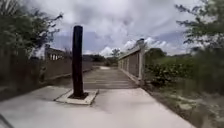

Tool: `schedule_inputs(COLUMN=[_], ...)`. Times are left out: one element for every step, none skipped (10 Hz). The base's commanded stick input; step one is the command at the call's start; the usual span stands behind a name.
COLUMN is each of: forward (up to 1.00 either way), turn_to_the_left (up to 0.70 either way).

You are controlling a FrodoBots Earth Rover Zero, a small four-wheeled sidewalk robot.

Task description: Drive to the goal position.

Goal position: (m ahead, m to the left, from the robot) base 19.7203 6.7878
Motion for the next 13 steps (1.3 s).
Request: schedule_inputs(forward=[0.85, 0.85, 0.85, 0.85, 0.85, 0.85, 0.85, 0.85, 0.85, 0.85, 0.85, 0.85, 0.85], turn_to_the_left=[0.00, 0.00, 0.00, 0.00, 0.00, 0.00, 0.00, 0.00, 0.00, 0.00, 0.00, 0.00, 0.00])
